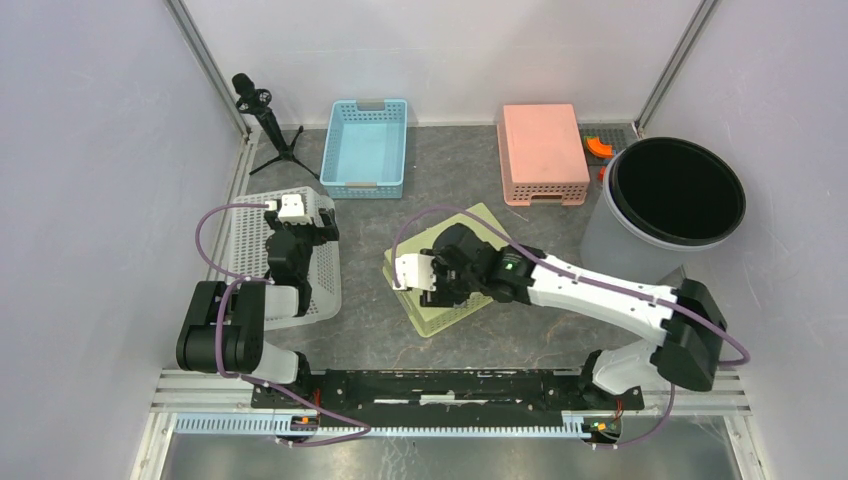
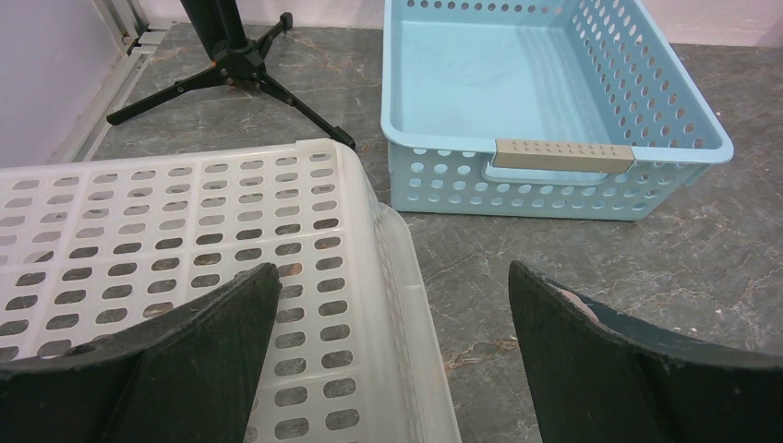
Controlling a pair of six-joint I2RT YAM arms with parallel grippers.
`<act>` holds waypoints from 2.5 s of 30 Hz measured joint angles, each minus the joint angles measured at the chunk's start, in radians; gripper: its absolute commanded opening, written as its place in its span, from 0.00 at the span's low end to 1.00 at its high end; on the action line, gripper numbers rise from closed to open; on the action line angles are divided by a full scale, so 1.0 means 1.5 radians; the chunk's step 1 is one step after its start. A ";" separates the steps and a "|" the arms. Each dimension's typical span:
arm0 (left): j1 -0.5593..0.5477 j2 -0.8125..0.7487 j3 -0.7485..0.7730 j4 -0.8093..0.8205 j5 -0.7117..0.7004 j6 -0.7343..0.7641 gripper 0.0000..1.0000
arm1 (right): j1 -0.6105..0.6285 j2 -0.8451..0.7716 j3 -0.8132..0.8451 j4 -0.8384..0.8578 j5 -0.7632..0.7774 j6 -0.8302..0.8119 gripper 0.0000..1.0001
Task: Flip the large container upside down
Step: Move the container to the center of the board.
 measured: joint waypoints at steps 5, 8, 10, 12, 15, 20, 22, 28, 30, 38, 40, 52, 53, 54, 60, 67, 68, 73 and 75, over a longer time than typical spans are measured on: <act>0.000 0.000 0.000 0.000 0.000 0.000 1.00 | 0.012 0.069 0.036 0.009 0.011 0.029 0.64; 0.000 0.000 0.000 0.000 0.000 0.000 1.00 | 0.013 0.102 0.069 0.015 0.010 0.052 0.66; 0.000 0.000 0.000 0.000 0.000 0.000 1.00 | 0.015 0.114 0.082 0.029 0.012 0.067 0.66; 0.000 0.000 0.000 0.000 0.000 0.000 1.00 | 0.019 0.124 0.091 0.044 0.018 0.079 0.66; 0.000 0.000 0.000 0.000 0.000 0.000 1.00 | 0.024 0.147 0.107 0.072 0.029 0.098 0.66; 0.000 0.000 0.000 0.000 0.000 0.000 1.00 | 0.032 0.195 0.127 0.109 0.038 0.120 0.66; 0.000 0.000 0.000 0.000 0.000 0.000 1.00 | 0.037 0.218 0.132 0.120 0.043 0.125 0.66; 0.000 0.000 0.000 -0.001 0.004 0.000 1.00 | 0.046 0.276 0.139 0.130 0.045 0.130 0.66; 0.001 -0.004 0.000 -0.005 0.016 0.001 1.00 | 0.046 0.285 0.139 0.133 0.045 0.129 0.66; 0.003 -0.155 0.055 -0.267 0.107 0.046 1.00 | 0.043 0.277 0.129 0.150 -0.028 0.103 0.63; 0.003 -0.216 0.072 -0.348 0.131 0.069 1.00 | 0.043 0.265 0.115 0.150 -0.059 0.089 0.62; 0.003 -0.432 0.182 -0.800 0.165 0.225 1.00 | 0.047 0.156 -0.005 0.121 -0.206 -0.043 0.59; 0.002 -0.428 0.182 -0.823 0.157 0.229 1.00 | 0.047 0.146 -0.013 0.113 -0.213 -0.054 0.59; 0.002 -0.420 0.182 -0.843 0.148 0.229 1.00 | 0.047 0.137 -0.021 0.106 -0.216 -0.064 0.59; 0.002 -0.364 0.186 -0.920 0.100 0.229 1.00 | 0.048 0.083 -0.063 0.067 -0.228 -0.106 0.60; 0.000 -0.378 0.188 -0.978 0.046 0.236 1.00 | 0.050 0.056 -0.081 0.041 -0.229 -0.127 0.60; 0.000 -0.386 0.187 -0.987 0.037 0.242 1.00 | 0.050 0.056 -0.081 0.039 -0.229 -0.127 0.60; -0.001 -0.445 0.177 -1.032 0.012 0.279 0.99 | 0.050 0.056 -0.080 0.037 -0.230 -0.130 0.60; -0.001 -0.465 0.175 -1.054 0.009 0.294 0.98 | 0.050 0.056 -0.080 0.036 -0.231 -0.131 0.60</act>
